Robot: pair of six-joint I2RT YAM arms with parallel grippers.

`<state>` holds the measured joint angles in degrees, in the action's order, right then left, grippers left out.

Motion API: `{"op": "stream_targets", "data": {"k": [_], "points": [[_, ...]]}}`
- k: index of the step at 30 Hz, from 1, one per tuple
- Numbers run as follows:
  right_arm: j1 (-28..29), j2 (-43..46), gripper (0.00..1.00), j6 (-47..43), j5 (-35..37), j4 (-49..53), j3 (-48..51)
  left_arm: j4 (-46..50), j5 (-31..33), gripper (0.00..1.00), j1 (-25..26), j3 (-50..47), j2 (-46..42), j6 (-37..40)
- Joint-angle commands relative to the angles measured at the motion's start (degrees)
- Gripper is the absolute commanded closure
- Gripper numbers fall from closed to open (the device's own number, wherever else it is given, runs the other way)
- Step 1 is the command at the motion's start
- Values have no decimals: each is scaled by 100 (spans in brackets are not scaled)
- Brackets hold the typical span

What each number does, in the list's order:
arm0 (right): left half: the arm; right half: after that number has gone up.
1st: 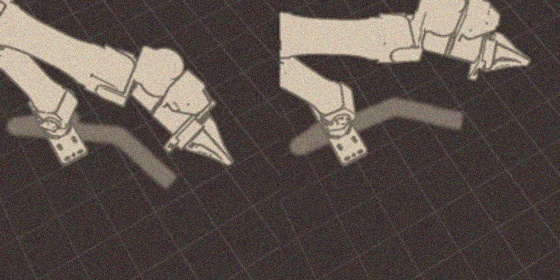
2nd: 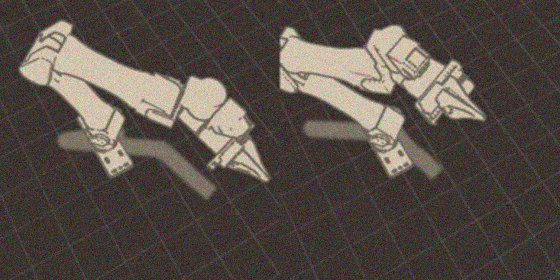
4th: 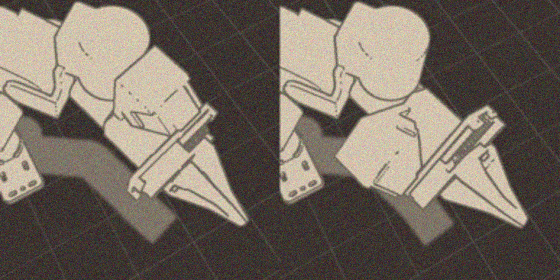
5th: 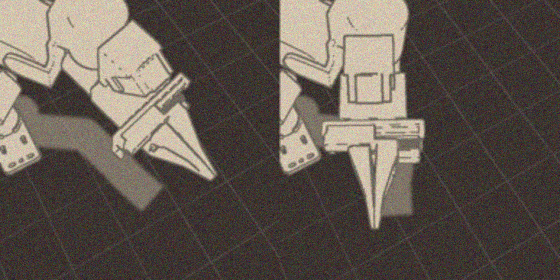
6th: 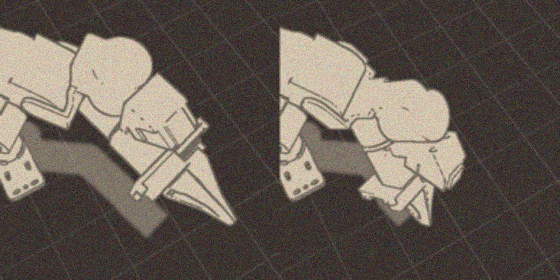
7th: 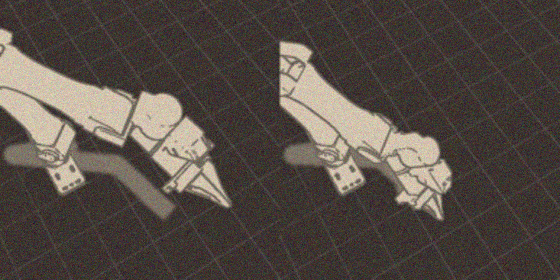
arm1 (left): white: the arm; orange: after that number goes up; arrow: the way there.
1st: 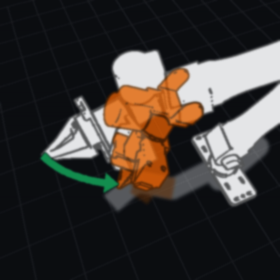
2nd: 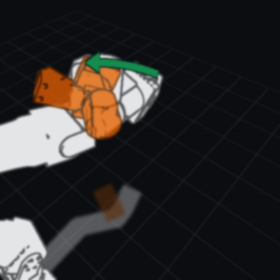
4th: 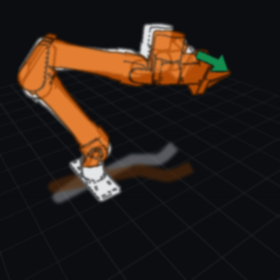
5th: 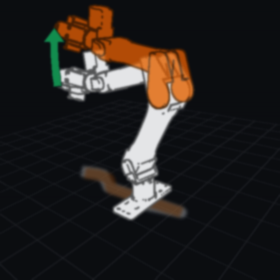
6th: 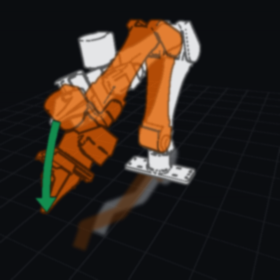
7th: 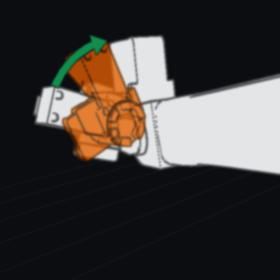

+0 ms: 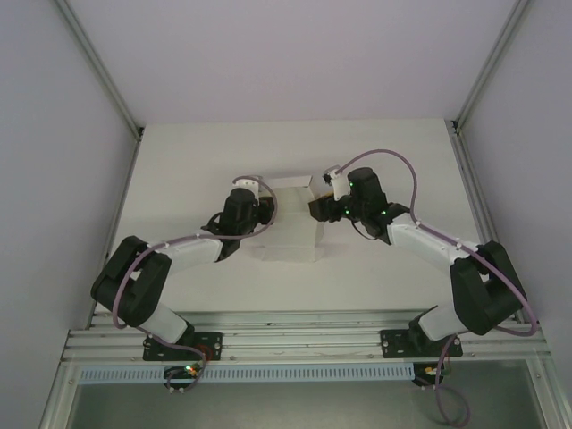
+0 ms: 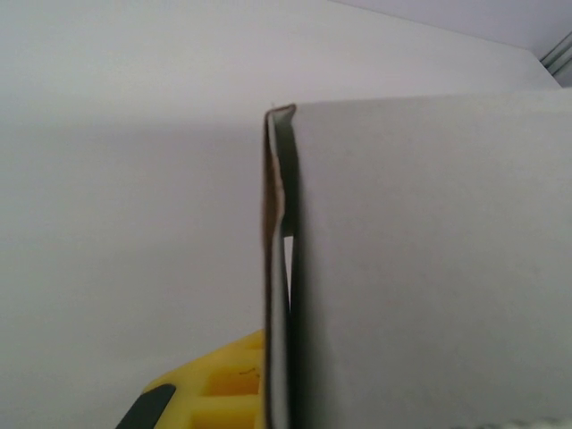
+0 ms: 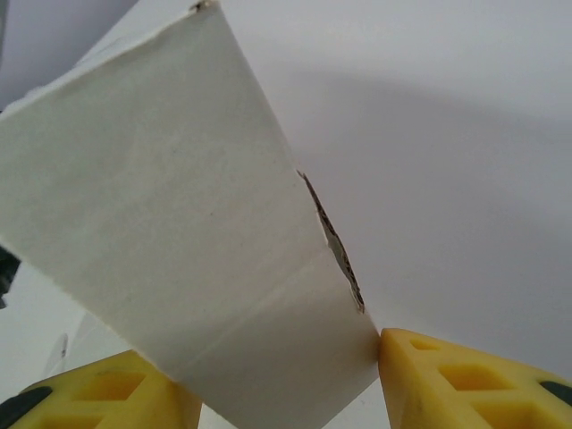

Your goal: Assemble paper box

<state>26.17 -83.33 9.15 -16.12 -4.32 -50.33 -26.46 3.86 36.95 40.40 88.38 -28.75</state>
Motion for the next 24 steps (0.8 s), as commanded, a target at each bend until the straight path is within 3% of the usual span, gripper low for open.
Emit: {"op": "stream_targets", "data": {"k": [1,3,5,11,16,18,24], "points": [[163,208,47,-5,1021,54,25,72,4,100,164,143,-176,-11],[179,478,52,92,1610,10,174,276,168,100,168,167,-224,16],[215,658,50,2,1883,73,208,317,241,100,179,158,-267,23],[281,834,37,-383,1316,504,34,629,479,100,201,300,-263,-25],[278,1104,37,-481,1032,459,109,747,537,100,213,320,-317,2],[274,1154,42,-514,1020,463,82,753,513,100,222,323,-338,10],[270,708,45,-647,791,809,-276,752,458,100,273,375,-371,25]]}}
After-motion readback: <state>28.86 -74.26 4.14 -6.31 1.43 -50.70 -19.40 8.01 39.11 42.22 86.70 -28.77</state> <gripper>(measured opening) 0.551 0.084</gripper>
